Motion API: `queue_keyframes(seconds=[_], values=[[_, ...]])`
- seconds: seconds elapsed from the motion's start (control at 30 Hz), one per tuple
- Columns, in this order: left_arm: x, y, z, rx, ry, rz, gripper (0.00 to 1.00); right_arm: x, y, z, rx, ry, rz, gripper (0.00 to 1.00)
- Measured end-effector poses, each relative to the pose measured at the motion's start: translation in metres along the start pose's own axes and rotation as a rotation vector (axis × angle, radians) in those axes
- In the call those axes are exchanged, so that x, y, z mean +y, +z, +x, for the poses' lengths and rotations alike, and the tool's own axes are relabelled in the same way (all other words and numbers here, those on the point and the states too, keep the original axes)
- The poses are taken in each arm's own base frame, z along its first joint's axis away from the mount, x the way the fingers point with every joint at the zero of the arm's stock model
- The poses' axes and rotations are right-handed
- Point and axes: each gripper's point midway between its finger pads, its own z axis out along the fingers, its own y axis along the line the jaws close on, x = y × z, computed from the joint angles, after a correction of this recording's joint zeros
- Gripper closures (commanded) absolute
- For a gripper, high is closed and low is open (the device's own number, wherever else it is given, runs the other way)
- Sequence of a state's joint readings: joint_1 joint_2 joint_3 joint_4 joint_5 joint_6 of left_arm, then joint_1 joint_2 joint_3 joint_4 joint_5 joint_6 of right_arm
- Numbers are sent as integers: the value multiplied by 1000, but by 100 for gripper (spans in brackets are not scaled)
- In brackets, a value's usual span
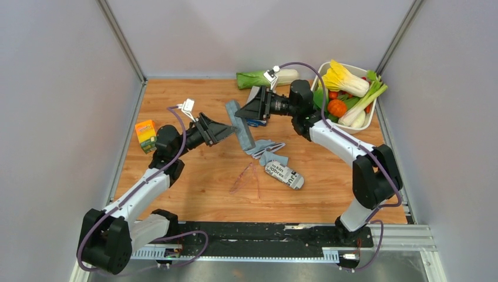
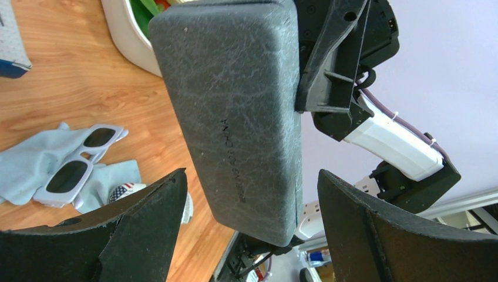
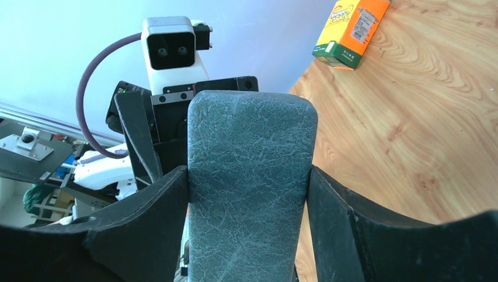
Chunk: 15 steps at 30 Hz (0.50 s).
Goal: Organize the sunglasses
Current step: Open the sunglasses case.
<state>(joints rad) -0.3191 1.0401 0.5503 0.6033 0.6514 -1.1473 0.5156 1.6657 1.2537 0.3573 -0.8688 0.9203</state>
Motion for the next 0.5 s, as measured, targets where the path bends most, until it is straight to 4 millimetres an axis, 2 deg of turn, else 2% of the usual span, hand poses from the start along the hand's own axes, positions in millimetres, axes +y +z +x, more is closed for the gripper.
queue_keyframes(seconds=[0.5], values=[[-3, 13, 1, -7, 11, 29, 11, 15, -4, 6, -2, 86, -93, 43]])
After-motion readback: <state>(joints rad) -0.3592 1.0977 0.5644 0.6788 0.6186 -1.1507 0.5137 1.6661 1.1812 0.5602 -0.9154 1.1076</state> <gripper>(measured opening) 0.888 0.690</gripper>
